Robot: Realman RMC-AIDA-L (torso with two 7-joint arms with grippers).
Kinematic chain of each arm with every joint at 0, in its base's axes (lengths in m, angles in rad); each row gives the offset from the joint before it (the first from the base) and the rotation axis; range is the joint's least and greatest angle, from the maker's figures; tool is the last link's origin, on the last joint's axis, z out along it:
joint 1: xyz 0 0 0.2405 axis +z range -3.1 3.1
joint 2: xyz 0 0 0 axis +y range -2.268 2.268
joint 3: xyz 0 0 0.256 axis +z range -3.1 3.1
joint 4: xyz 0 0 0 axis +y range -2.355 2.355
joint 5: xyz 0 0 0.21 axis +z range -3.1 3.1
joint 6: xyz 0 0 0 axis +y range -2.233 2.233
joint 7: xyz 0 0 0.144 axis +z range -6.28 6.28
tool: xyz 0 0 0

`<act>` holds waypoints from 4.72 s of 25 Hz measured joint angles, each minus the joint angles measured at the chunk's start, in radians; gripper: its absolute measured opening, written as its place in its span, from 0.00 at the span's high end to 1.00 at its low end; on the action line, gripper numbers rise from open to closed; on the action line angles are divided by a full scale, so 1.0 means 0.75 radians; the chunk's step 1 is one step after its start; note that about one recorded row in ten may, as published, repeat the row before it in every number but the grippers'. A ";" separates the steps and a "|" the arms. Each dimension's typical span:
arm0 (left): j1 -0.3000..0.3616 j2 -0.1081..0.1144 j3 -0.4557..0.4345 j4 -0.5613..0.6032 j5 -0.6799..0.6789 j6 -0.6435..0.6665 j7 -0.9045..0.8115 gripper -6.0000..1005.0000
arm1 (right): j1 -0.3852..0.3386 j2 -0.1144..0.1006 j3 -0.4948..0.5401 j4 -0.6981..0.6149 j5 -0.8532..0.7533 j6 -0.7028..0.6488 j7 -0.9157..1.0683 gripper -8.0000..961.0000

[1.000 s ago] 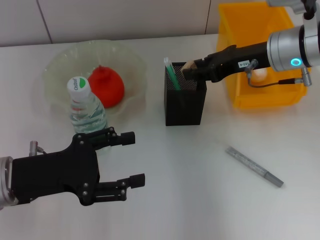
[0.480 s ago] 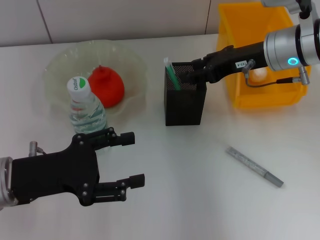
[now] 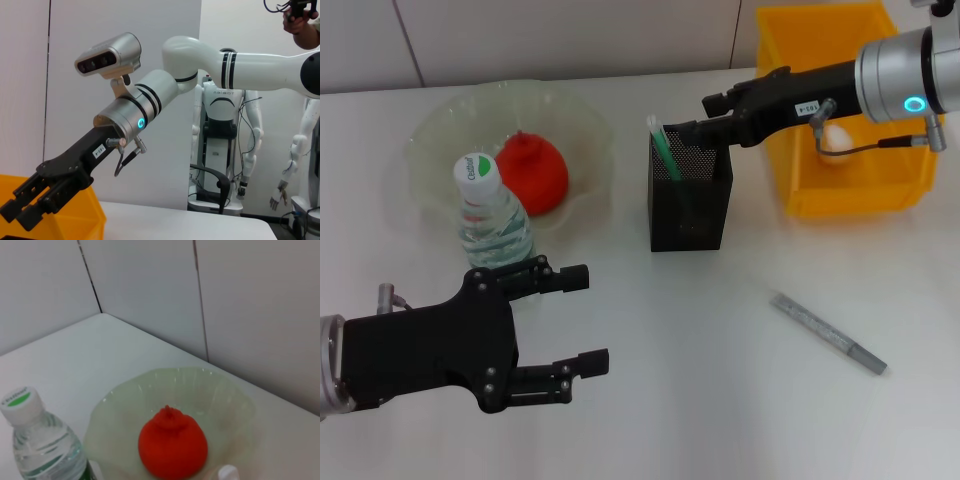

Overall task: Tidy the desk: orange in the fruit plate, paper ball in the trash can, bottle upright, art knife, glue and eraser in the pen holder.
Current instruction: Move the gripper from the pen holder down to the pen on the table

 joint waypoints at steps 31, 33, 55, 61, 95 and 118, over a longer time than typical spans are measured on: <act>-0.005 0.000 0.000 -0.005 0.000 -0.016 0.008 0.20 | -0.487 0.009 -0.199 -0.783 0.011 -0.249 0.276 0.21; -0.005 0.000 0.000 -0.006 0.000 -0.016 0.008 0.20 | -0.516 0.009 -0.215 -0.815 0.010 -0.257 0.281 0.21; -0.016 -0.002 0.000 -0.019 0.000 -0.019 0.007 0.20 | -0.507 0.010 -0.398 -1.062 -0.452 -0.561 0.616 0.22; -0.020 -0.004 0.002 -0.020 0.000 -0.018 0.008 0.20 | -0.430 0.008 -0.400 -1.006 -0.507 -0.610 0.666 0.22; -0.014 -0.002 0.012 -0.037 0.000 -0.011 0.040 0.20 | -0.168 0.008 -0.481 -0.565 -0.715 -0.537 0.734 0.22; -0.017 -0.001 0.000 -0.051 0.000 -0.014 0.049 0.20 | -0.128 0.013 -0.522 -0.460 -0.709 -0.485 0.743 0.22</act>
